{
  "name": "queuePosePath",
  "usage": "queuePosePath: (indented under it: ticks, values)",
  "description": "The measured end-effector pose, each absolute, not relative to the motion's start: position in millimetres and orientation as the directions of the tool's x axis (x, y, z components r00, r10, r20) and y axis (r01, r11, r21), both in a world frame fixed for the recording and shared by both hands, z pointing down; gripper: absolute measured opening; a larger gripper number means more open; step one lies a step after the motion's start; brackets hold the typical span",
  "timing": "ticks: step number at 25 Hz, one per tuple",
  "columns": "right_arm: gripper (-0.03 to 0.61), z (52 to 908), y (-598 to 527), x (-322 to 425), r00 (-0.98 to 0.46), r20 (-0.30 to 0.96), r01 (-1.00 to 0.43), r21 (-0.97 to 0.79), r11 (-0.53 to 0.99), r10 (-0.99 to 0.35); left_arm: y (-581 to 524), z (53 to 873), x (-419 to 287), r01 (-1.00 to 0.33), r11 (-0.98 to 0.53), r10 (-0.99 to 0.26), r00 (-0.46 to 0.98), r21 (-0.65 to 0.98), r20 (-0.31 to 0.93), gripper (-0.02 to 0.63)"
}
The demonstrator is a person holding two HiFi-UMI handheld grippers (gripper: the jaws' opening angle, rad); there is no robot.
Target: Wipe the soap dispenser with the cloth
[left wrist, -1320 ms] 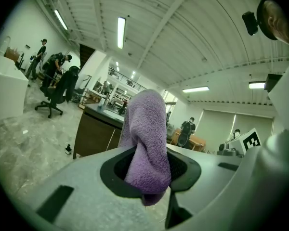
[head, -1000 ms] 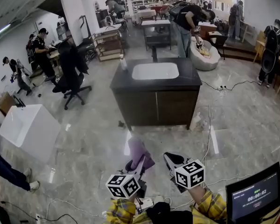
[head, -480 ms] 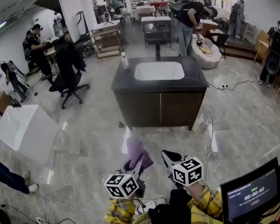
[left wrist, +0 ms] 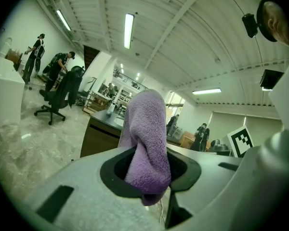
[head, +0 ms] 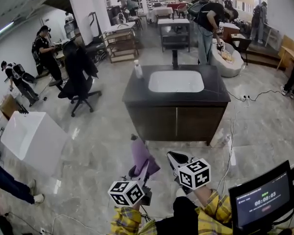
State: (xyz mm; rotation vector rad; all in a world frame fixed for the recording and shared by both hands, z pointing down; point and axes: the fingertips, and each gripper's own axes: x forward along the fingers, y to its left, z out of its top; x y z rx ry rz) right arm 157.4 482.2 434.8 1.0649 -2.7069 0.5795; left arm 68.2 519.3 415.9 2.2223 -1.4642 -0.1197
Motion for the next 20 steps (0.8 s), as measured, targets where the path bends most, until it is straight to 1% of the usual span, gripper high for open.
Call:
queuePosePath:
  ticks: [11,20]
  values:
    - [0.006,431.2,352.2,160.1,-0.772,0.292,-0.634,-0.294,0.716,-0.564,396.1,413.2,77.1,-0.871,-0.264,-0.910,0.367,0.415,0.192,0.081]
    - [0.005,444.5,284.5,161.8,-0.795,0.298,-0.602,-0.294,0.742,-0.528,333.9,427.0,83.6,-0.878,-0.223,-0.921,0.332,0.424,0.203,0.081]
